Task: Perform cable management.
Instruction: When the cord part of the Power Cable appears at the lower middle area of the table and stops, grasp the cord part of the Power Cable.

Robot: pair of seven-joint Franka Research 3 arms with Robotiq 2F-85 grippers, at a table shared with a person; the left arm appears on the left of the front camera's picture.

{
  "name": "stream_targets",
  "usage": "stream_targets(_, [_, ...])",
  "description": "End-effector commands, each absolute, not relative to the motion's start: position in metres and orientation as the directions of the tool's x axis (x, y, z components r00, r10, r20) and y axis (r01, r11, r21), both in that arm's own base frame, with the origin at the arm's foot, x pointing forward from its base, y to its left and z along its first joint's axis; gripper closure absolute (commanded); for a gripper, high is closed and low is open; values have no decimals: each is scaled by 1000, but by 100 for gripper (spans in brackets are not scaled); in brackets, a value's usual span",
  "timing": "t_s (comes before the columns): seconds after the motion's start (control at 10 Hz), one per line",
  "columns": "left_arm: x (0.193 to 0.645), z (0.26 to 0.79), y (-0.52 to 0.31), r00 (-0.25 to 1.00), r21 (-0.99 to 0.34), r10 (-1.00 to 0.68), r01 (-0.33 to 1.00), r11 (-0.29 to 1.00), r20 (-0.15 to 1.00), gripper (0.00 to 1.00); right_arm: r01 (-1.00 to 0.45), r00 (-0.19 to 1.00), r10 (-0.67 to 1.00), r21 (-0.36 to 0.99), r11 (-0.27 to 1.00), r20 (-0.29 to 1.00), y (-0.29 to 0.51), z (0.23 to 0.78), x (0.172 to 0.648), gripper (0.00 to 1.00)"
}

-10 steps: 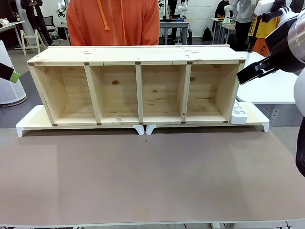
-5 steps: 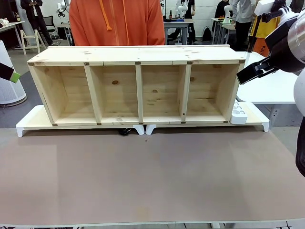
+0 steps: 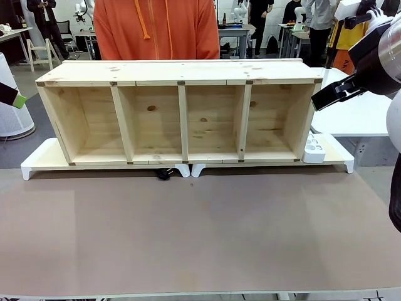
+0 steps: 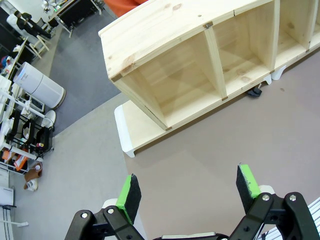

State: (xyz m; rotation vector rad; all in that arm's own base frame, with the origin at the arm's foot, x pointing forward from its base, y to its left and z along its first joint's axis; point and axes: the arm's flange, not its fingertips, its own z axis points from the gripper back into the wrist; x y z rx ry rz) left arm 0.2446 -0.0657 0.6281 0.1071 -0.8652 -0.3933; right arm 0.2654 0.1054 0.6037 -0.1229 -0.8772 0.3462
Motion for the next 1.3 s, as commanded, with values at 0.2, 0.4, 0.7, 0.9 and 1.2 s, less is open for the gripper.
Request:
stream_targets(0.2, [244,629,-66,577,252,-379,290,923,723,0,-242,589,344,-247,938,731,104,604,265,0])
stream_targets(0.4, [244,629,-66,577,252,-379,290,923,723,0,-242,589,344,-247,938,731,104,604,265,0])
stream_targets(0.7, [244,629,-66,577,252,-379,290,923,723,0,-242,589,344,-247,938,731,104,604,265,0])
stream_targets(0.9, [244,629,-66,577,252,-379,290,923,723,0,-242,589,344,-247,938,731,104,604,265,0])
stream_targets(1.2, [244,629,-66,577,252,-379,290,923,723,0,-242,589,344,-247,938,731,104,604,265,0])
